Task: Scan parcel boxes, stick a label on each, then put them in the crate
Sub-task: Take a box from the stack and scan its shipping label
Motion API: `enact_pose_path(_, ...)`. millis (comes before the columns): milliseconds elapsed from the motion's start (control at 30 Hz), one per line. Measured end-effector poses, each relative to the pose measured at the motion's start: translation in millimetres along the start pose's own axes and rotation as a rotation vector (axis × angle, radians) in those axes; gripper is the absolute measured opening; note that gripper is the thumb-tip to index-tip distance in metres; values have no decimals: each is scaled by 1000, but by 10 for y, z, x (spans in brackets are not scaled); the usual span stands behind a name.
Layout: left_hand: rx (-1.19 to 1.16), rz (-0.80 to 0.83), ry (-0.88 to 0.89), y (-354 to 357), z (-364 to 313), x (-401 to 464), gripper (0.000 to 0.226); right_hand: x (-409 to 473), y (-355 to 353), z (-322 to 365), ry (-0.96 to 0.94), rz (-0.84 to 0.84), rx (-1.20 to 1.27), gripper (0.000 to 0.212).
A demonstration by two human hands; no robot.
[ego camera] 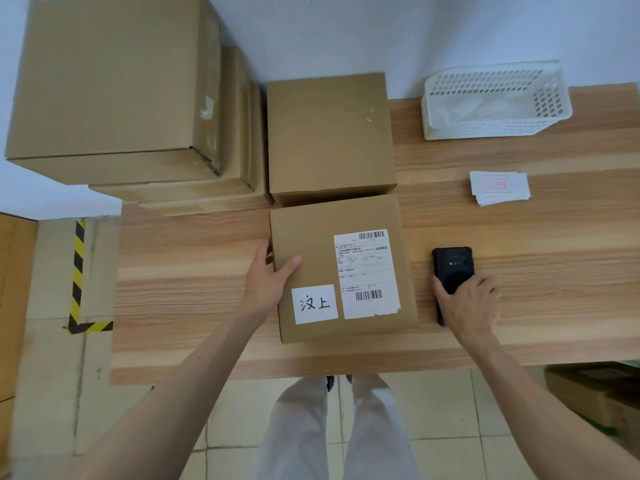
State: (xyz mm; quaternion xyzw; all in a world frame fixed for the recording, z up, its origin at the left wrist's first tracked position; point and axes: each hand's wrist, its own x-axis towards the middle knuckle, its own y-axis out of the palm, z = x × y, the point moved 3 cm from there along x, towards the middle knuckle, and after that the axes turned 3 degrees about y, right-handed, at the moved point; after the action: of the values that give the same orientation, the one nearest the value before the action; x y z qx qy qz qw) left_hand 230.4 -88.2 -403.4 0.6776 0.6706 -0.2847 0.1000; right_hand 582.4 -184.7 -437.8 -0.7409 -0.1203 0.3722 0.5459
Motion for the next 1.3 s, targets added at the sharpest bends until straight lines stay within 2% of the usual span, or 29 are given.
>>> enact_pose_path(167, -10, -4, 5, 15, 29, 13, 63, -1, -206, 16, -66, -90, 231, 81)
enact_pose_path(300, -4, -3, -5, 10, 29, 27, 65, -123, -465, 56, -111, -70, 269, 74)
enact_pose_path(500, -12, 10, -3, -22, 17, 12, 70, -720, -976, 189, -303, -31, 65, 63)
enact_pose_path(667, -20, 13, 0, -55, 10, 22, 74, -1195, -1290, 387, -370, 84, -116, 60)
enact_pose_path(767, -29, 19, -1, -58, -20, 8, 75, -1391, -1495, 470, -402, 83, -237, 63)
enact_pose_path(1000, -24, 31, 2, -50, -46, -4, 73, -1550, -1837, 501, -408, 74, -304, 59)
enact_pose_path(1300, -23, 27, 2, -66, -6, 26, 73, -1494, -1934, 486, -418, 51, -318, 53)
